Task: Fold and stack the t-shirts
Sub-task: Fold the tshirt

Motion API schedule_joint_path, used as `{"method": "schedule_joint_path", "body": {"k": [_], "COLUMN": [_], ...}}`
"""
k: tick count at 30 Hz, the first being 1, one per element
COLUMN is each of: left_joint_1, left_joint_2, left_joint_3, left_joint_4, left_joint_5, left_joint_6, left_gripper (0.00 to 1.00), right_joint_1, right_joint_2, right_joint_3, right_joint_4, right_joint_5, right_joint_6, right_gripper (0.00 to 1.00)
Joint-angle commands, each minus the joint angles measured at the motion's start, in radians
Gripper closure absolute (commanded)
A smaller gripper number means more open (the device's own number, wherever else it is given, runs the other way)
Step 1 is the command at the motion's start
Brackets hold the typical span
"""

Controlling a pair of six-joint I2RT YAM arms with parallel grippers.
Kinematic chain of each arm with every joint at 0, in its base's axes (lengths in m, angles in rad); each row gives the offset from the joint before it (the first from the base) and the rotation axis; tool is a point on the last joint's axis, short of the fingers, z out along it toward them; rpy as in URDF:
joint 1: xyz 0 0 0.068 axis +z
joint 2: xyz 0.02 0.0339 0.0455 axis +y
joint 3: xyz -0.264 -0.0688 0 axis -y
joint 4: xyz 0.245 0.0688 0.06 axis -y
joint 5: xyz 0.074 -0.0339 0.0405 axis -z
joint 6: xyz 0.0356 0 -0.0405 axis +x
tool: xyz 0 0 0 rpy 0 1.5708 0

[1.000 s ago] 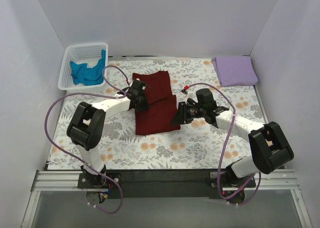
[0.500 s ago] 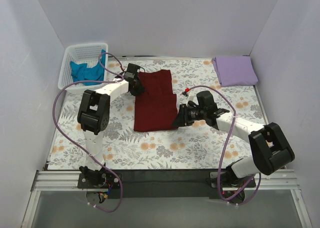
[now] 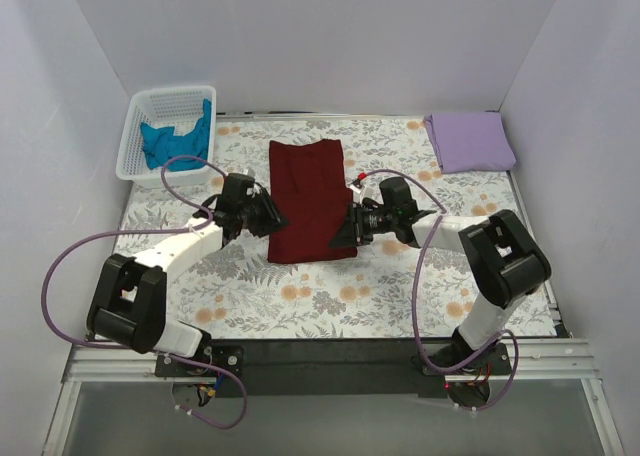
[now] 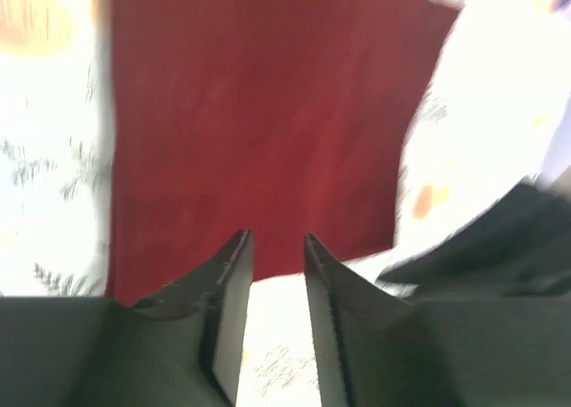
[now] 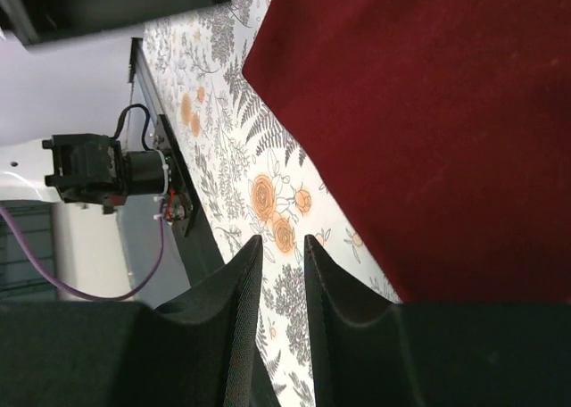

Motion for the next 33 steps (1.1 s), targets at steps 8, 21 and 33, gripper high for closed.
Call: {"method": "schedule_joint_path", "body": {"k": [8,21,33], "left_joint_1": [0.005,0.048,0.048], "left_joint_2": [0.093,-0.221,-0.430], "left_joint_3": [-0.274,-0.411,-0.403], "left_joint_4": [0.189,0.106,0.037], "left_joint_5": [0.032,0.009,-0.056], "left_joint_6": [-0.158,-0.215,-0.184], "left_gripper": [0.82,0.80,0.71], "right_joint_1": [-0.075,-0.120,0.164], "right_joint_2": [0.291,0.164,0.314], "right_joint_3": [-0.049,-0.143,0.070], "right_joint_4": [0.354,0.403,0.567], "right_joint_5": [-0.106,-0.147,-0.007], "right_joint_6": [0.126,0.191,0.415], "right_gripper": [0.68,0.69,0.68]}}
